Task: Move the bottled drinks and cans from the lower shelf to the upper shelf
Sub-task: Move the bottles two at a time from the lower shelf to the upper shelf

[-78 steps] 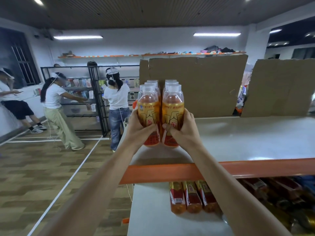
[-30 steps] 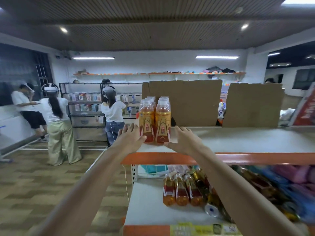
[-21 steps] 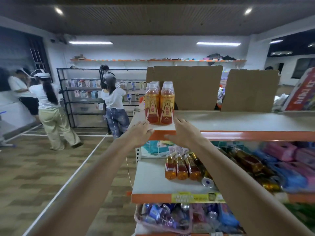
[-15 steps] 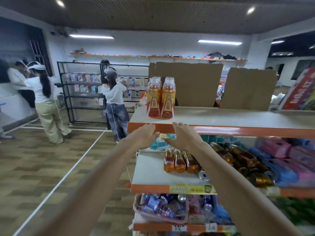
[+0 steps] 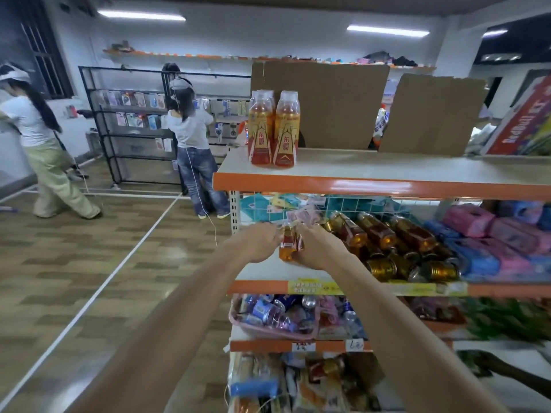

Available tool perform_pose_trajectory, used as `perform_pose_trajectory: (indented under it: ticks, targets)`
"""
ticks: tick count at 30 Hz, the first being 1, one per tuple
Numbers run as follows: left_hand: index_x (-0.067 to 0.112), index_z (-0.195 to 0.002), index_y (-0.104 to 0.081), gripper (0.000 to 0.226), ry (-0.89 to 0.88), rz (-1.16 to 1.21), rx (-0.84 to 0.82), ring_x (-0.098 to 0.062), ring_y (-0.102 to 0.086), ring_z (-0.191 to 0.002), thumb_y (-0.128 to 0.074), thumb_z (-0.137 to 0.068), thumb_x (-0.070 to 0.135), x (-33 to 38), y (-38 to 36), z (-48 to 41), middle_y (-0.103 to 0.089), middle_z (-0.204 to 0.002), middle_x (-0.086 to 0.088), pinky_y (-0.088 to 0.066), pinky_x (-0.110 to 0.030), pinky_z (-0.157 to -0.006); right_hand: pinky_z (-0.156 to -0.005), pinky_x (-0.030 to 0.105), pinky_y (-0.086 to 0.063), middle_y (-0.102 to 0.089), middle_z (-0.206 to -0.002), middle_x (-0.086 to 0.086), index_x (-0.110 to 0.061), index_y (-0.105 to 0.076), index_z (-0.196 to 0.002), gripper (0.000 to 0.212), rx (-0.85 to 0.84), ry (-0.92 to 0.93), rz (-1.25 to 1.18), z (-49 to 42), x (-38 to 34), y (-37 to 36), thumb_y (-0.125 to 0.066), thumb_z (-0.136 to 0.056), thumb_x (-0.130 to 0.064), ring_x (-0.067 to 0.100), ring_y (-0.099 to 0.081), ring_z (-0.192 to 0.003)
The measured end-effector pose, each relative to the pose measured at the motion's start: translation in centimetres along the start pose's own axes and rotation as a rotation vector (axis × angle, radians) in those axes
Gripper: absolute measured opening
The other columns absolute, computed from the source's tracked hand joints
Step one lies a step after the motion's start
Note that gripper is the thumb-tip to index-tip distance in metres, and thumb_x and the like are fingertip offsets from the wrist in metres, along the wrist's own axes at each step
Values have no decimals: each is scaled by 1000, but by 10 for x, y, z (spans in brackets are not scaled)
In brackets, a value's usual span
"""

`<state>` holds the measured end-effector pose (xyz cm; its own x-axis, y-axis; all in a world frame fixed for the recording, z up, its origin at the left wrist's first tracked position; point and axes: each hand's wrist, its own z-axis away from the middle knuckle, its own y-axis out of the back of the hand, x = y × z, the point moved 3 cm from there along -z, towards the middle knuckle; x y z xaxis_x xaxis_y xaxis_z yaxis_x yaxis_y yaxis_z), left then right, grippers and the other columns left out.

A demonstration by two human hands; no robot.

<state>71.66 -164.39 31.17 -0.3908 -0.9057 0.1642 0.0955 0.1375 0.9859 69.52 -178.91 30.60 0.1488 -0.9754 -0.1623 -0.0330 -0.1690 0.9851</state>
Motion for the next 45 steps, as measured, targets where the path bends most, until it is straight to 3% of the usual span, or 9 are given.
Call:
perform_pose_trajectory:
  ticks: [3,7,14,20,30,36,39,42,45]
  targets:
    - [5,-137,-44,47,8,23,-35,-29,-47,-127,-26,-106,35,1,-22,1,-48,-142,-16,-38,-39,-102,-84,43,-55,-60,-124,6,-16,-50,-127,56,-61,-28,0,3,7,-19,-62,-83,-48,27,-60,-107]
    - [2,-136,-43,49,37,9,-72,-32,-44,-127,-25,-106,35,-1,-53,-7,-47,-139,-19,-37,-42,-101,-88,41,-52,-54,-133,9,-11,-47,-134,57,-136,-61,21,7,21,-46,-63,-90,-42,29,-55,-118]
    - [1,-128,-48,46,24,-25,-174,-32,-45,-125,-29,-105,36,-4,-113,-45,-50,-134,-19,-36,-43,-104,-78,35,-52,-58,-115,8,-12,-43,-135,62,-195,-129,-66,-5,54,-90,-69,-85,-36,25,-59,-97]
    - [5,-128,-50,42,47,-30,-226,-29,-46,-125,-28,-106,33,-1,-141,-91,-51,-133,-14,-38,-43,-104,-95,41,-50,-50,-140,7,-14,-40,-141,65,-207,-141,-165,-49,94,-123,-67,-85,-35,27,-53,-123]
    - [6,-145,-34,49,53,22,-162,-31,-30,-141,-34,-104,32,-6,-167,-190,-34,-153,-14,-28,-44,-115,-103,41,-46,-47,-138,16,-4,-39,-142,71,-50,-75,-274,-141,149,-151,-69,-85,-33,31,-46,-129]
    - [9,-156,-6,59,128,-9,-171,-29,0,-151,-26,-105,32,-16,-174,-232,-5,-163,-10,-12,-46,-122,-118,45,-30,-28,-155,16,-4,-15,-155,91,-120,-34,-352,-169,154,-172,-70,-87,-27,31,-24,-146]
    - [17,-156,-11,57,109,-23,-181,-34,6,-150,-22,-103,35,-22,-183,-252,-1,-164,-8,-12,-53,-121,-120,43,-26,-22,-159,14,-4,-19,-153,85,-116,5,-332,-176,152,-180,-70,-88,-23,30,-18,-149]
    - [23,-153,-25,77,66,-71,-238,-42,6,-148,0,-85,51,-34,-204,-272,-5,-164,-9,-15,-61,-116,-120,39,-20,-10,-163,11,-6,-17,-155,81,-127,13,-307,-181,150,-185,-66,-92,-21,28,-6,-152]
    - [19,-154,-25,53,-29,-145,-229,-42,2,-148,-21,-103,32,-23,-199,-268,-11,-163,-6,-6,-59,-118,-120,40,-19,1,-166,7,-9,-12,-157,80,-172,-1,-298,-182,150,-193,-61,-95,-19,27,2,-153]
